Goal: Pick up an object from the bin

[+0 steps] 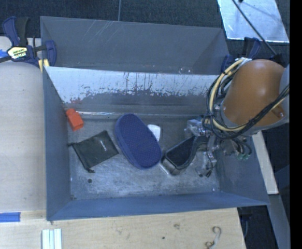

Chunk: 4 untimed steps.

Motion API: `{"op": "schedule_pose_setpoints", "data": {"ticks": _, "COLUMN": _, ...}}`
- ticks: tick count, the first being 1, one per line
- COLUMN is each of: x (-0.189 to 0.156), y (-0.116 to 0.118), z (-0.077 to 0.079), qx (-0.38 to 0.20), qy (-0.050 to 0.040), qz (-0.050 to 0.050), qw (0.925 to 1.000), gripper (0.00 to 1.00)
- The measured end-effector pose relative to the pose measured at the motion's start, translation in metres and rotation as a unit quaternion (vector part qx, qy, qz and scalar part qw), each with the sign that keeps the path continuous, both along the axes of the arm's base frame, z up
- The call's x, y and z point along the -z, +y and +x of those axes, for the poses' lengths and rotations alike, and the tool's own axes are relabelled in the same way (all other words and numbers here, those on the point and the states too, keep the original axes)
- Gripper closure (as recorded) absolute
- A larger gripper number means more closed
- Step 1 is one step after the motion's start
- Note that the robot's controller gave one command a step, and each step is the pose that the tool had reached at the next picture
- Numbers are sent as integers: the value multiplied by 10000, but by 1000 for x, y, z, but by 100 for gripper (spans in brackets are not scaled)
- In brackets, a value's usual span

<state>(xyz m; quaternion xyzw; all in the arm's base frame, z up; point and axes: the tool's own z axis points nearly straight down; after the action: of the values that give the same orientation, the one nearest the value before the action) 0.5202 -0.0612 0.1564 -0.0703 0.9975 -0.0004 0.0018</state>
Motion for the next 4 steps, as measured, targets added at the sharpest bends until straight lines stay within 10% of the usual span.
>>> {"op": "schedule_pose_setpoints", "data": {"ticks": 1, "x": 86, "y": 30, "z": 35, "qx": -1975, "qy": 11, "qz": -8, "qw": 9803, "gripper": 0}}
{"op": "schedule_pose_setpoints", "data": {"ticks": 2, "x": 84, "y": 30, "z": 35, "qx": -1963, "qy": 33, "qz": -6, "qw": 9805, "gripper": 100}}
{"op": "schedule_pose_setpoints", "data": {"ticks": 3, "x": 86, "y": 10, "z": 55, "qx": -3530, "qy": 78, "qz": 106, "qw": 9355, "gripper": 100}}
{"op": "schedule_pose_setpoints", "data": {"ticks": 4, "x": 86, "y": 13, "z": 56, "qx": -3584, "qy": 86, "qz": 58, "qw": 9335, "gripper": 100}}
